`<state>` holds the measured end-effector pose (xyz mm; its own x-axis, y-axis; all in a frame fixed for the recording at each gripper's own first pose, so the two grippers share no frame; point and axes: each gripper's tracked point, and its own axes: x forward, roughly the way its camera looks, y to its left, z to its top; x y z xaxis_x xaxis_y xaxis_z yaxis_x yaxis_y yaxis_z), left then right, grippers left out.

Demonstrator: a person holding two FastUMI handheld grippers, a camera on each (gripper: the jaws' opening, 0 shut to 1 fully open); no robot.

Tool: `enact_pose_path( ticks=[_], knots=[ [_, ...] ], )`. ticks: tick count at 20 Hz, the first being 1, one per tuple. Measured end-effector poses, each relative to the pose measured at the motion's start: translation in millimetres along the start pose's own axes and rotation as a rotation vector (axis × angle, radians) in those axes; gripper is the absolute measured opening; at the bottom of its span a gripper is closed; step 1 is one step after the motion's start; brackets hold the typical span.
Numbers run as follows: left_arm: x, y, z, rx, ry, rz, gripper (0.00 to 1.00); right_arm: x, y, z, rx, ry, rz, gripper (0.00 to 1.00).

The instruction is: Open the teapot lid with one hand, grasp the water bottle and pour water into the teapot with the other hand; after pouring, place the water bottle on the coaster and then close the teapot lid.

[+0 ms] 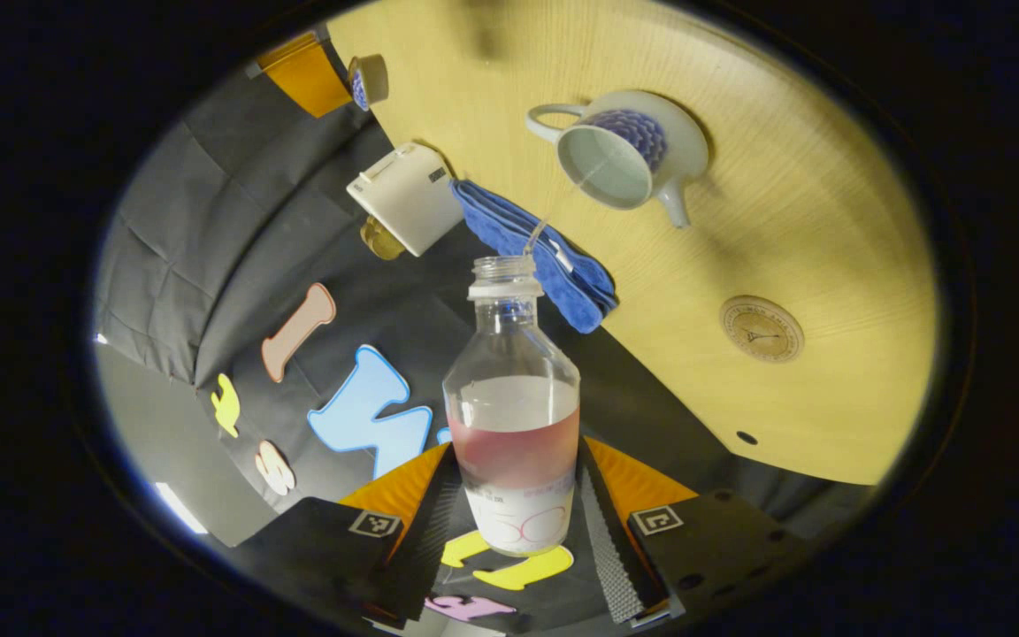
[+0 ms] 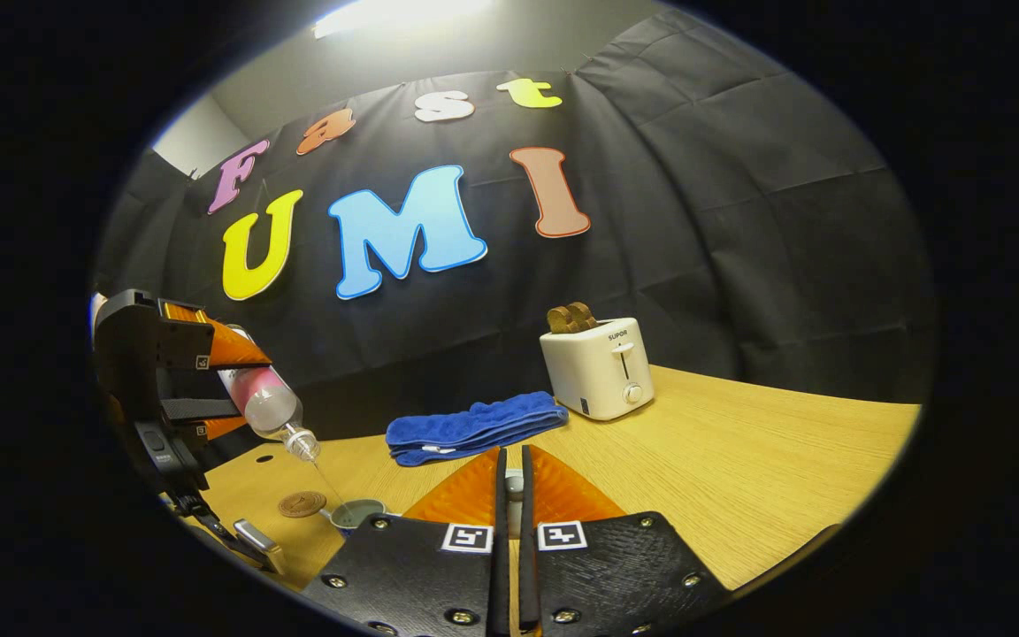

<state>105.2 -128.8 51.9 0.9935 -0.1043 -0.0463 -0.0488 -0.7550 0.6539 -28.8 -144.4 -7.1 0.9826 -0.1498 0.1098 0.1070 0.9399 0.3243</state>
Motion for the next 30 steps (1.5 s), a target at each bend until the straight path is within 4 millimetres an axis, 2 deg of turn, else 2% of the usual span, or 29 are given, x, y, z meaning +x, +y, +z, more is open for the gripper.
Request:
enact_pose_path(
  ticks=[9, 13, 16, 21, 25, 30],
  knots=[
    [1.9, 3.4, 7.4, 0.016, -0.014, 0.018, 0.84, 1.6, -0.2, -1.8, -0.003, 0.008, -0.001, 0.04],
    [2.8, -11.1, 9.5, -0.096, -0.025, -0.004, 0.85, 2.0, -1.3, -2.9, -0.003, 0.012, -0.004, 0.04],
    [4.0, -30.5, 11.5, -0.285, -0.036, -0.015, 0.85, 3.1, 0.8, -5.8, -0.001, 0.022, 0.002, 0.04],
    [0.4, -51.0, 22.6, -0.688, -0.068, -0.020, 0.85, 6.0, 1.1, -12.8, -0.012, 0.046, 0.000, 0.04],
    [-0.9, -64.8, 9.3, -0.976, -0.056, -0.002, 0.85, 9.2, 0.7, -16.4, -0.030, 0.053, -0.011, 0.04],
    [7.4, -78.2, -24.6, -1.369, -0.024, 0.021, 0.85, 11.6, -2.6, -21.8, -0.065, 0.064, -0.034, 0.04]
  ],
)
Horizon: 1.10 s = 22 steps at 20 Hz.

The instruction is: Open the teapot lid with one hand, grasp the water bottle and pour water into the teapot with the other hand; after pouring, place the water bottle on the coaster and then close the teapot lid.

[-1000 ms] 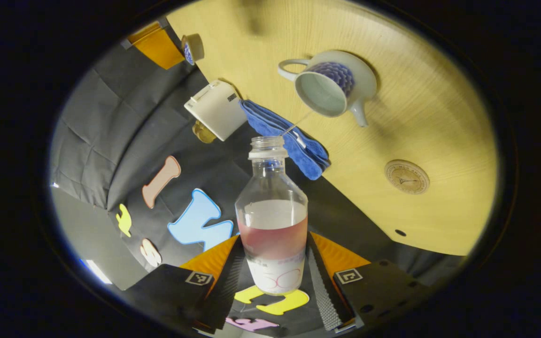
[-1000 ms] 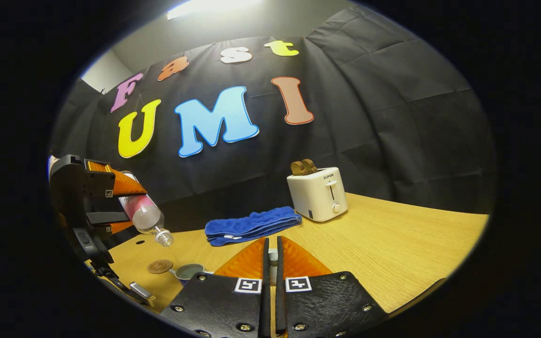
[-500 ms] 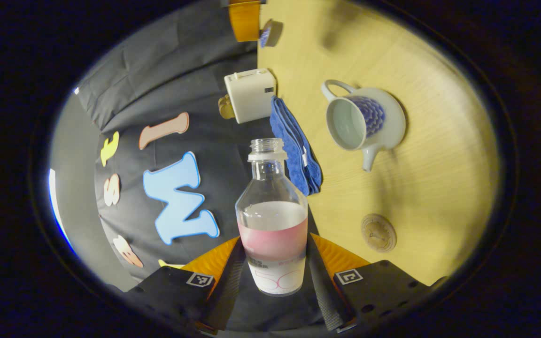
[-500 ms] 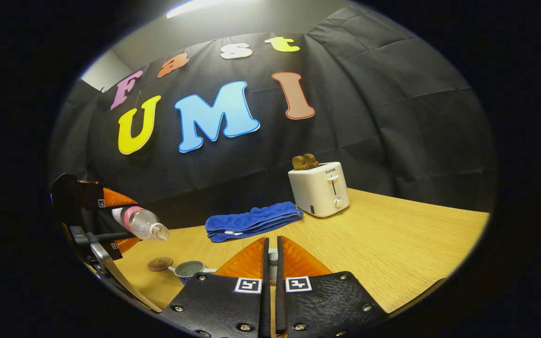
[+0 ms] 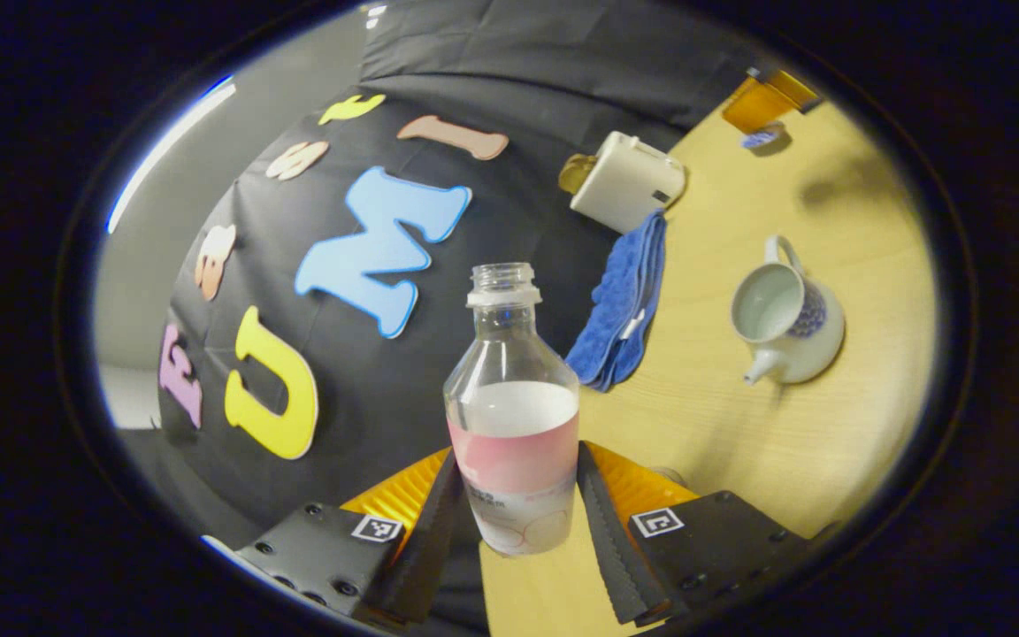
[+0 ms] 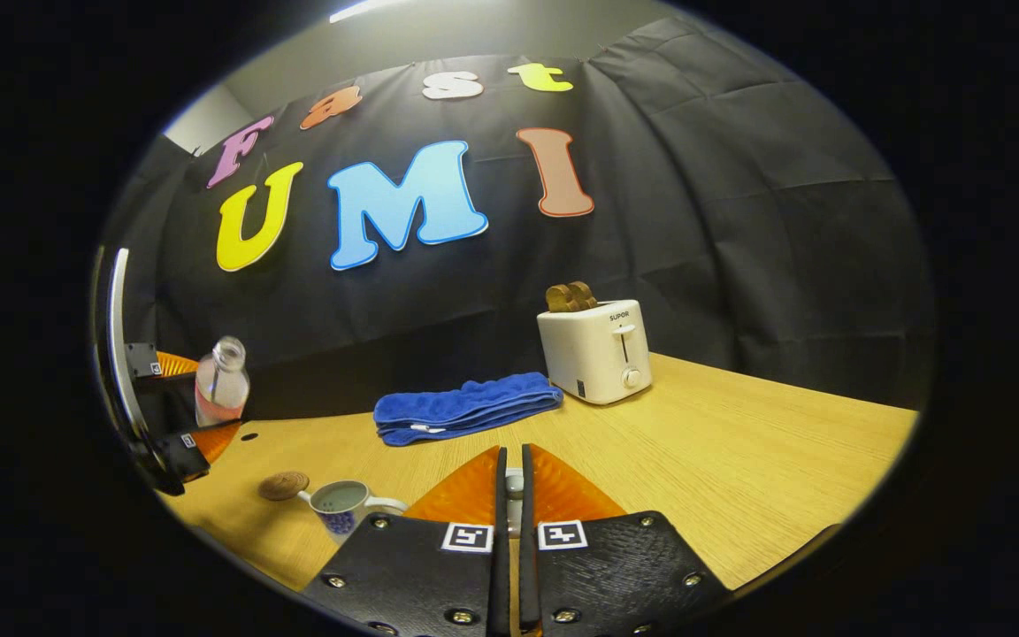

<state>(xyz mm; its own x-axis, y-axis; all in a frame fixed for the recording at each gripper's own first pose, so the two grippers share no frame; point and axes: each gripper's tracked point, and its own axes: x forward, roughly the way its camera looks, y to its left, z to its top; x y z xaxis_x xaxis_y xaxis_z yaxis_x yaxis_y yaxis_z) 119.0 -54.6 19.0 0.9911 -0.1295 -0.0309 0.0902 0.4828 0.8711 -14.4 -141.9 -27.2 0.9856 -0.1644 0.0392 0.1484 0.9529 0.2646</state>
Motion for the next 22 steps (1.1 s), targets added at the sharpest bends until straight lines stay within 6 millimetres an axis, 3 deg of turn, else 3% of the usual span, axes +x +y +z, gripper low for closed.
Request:
enact_pose_path(
  ticks=[6, 11, 16, 22],
  knots=[
    [12.6, 9.6, -34.8, -0.514, 0.009, -0.057, 0.86, 3.7, 0.3, -7.8, -0.030, 0.024, -0.016, 0.04],
    [33.9, -7.1, -61.0, -0.852, 0.032, -0.127, 0.85, 4.9, 2.6, -10.8, -0.037, 0.036, -0.011, 0.05],
    [45.6, -13.8, -69.3, -0.990, 0.036, -0.116, 0.85, 5.1, 2.3, -12.9, -0.035, 0.040, -0.010, 0.04],
    [50.5, -26.5, -76.7, -0.955, 0.088, -0.106, 0.84, 5.1, 1.0, -10.6, -0.035, 0.035, -0.015, 0.04]
  ],
)
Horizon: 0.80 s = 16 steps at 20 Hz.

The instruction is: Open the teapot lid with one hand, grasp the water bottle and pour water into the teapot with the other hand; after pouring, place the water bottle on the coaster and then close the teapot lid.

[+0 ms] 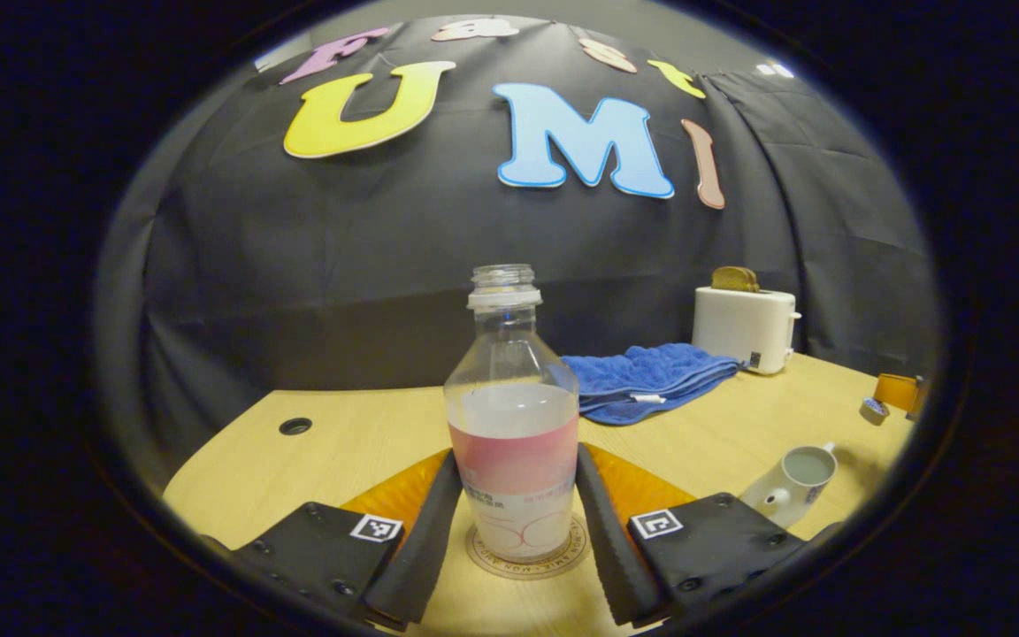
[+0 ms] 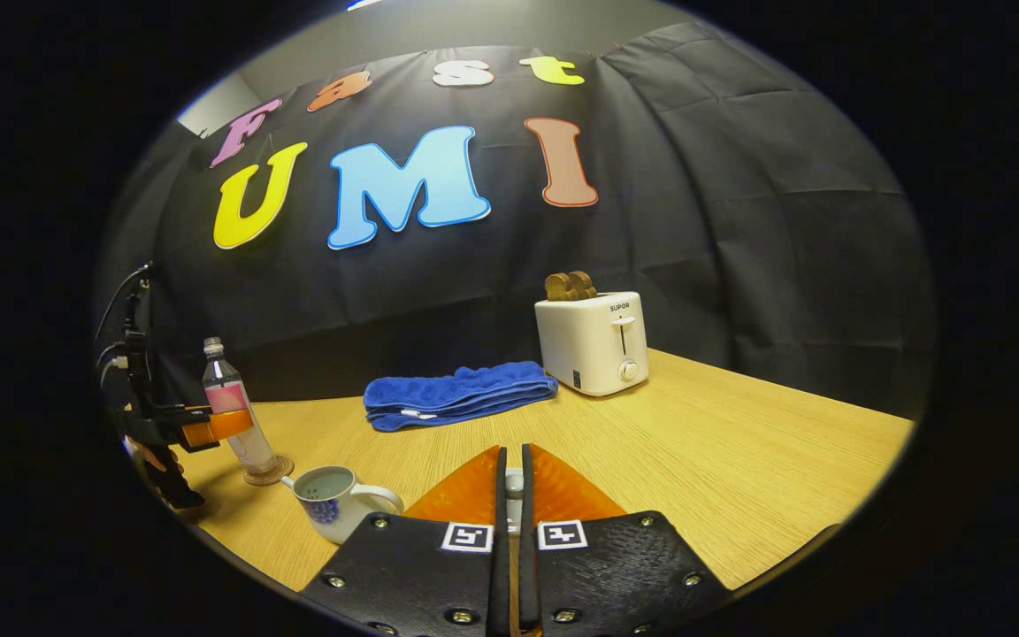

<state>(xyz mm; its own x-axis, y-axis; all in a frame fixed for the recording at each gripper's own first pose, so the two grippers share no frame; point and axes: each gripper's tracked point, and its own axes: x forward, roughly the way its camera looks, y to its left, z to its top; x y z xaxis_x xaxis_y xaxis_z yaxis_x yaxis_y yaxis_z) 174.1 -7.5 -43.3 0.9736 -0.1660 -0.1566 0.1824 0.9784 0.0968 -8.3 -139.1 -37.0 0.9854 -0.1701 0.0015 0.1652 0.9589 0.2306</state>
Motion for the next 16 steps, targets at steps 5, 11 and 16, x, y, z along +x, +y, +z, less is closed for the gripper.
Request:
enact_pose_path(
  ticks=[5, 11, 16],
  knots=[
    [-0.1, -1.5, 0.9, -0.001, -0.003, 0.012, 0.84, -1.2, 0.0, 1.3, 0.004, -0.001, 0.001, 0.04],
    [-5.9, -6.0, -2.8, -0.027, 0.018, 0.000, 1.00, -2.3, 2.0, 1.3, 0.002, -0.001, 0.009, 0.04],
    [-21.0, -5.2, 1.0, -0.013, 0.022, 0.013, 1.00, -2.3, 12.0, 3.9, -0.002, -0.009, 0.039, 0.04]
  ],
)
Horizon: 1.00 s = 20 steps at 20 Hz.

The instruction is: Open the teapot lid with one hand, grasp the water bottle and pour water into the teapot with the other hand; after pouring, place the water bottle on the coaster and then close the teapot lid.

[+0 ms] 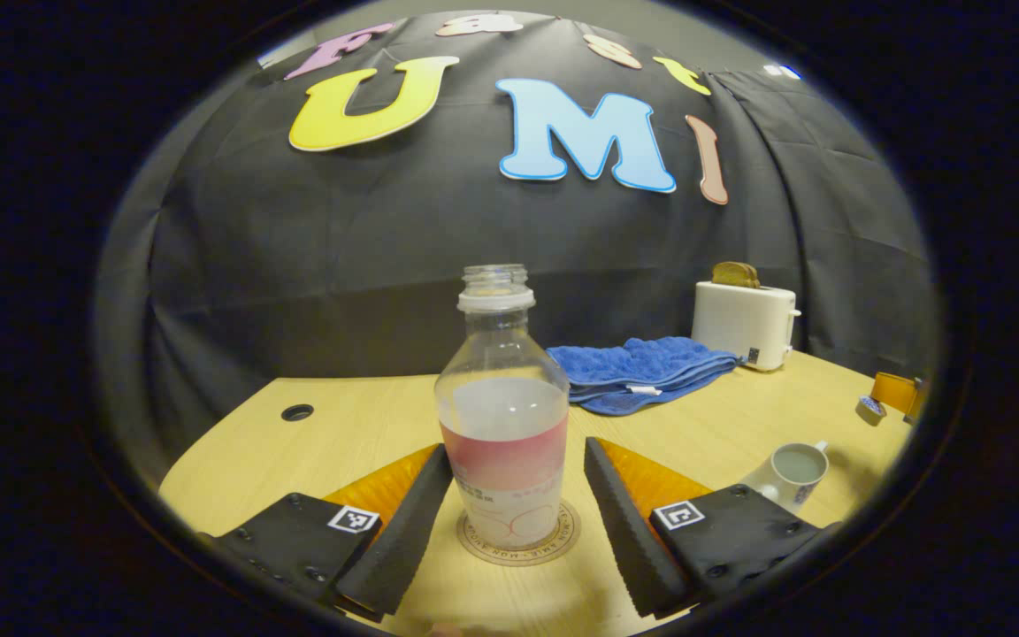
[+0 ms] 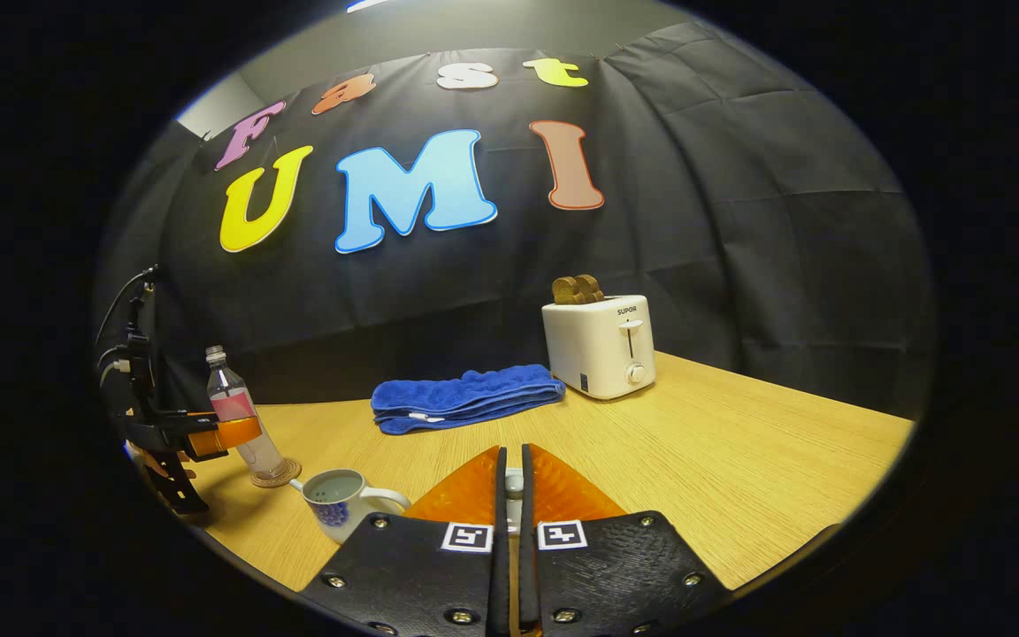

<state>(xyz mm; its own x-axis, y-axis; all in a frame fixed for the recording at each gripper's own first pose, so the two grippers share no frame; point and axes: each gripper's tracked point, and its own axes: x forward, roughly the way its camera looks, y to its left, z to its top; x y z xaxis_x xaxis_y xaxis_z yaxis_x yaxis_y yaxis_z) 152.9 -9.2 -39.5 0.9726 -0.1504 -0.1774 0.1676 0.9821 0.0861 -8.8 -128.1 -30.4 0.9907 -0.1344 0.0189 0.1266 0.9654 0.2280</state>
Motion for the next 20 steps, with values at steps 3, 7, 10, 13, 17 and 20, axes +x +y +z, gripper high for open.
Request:
enact_pose_path(
  ticks=[3, 7, 10, 13, 17, 20],
  knots=[
    [-16.9, 5.1, 6.2, 0.013, -0.013, 0.013, 1.00, 2.0, 15.0, 2.4, -0.018, -0.001, 0.034, 0.04],
    [-43.8, 8.0, 2.9, -0.018, -0.017, 0.016, 1.00, 5.5, 42.2, 8.6, -0.057, -0.004, 0.089, 0.04],
    [-61.9, 16.0, 1.7, -0.052, -0.027, 0.041, 1.00, 9.0, 65.5, 13.0, -0.075, 0.001, 0.137, 0.04],
    [-78.4, 25.7, 3.4, -0.085, -0.047, 0.068, 1.00, 14.3, 90.8, 15.3, -0.106, 0.007, 0.179, 0.04],
    [-90.3, 35.1, 1.9, -0.111, -0.046, 0.079, 1.00, 22.2, 122.6, 4.2, -0.117, 0.052, 0.252, 0.04],
    [-98.4, 38.3, -1.5, -0.096, -0.045, 0.088, 1.00, 27.1, 133.3, -8.7, -0.120, 0.091, 0.278, 0.04]
  ],
)
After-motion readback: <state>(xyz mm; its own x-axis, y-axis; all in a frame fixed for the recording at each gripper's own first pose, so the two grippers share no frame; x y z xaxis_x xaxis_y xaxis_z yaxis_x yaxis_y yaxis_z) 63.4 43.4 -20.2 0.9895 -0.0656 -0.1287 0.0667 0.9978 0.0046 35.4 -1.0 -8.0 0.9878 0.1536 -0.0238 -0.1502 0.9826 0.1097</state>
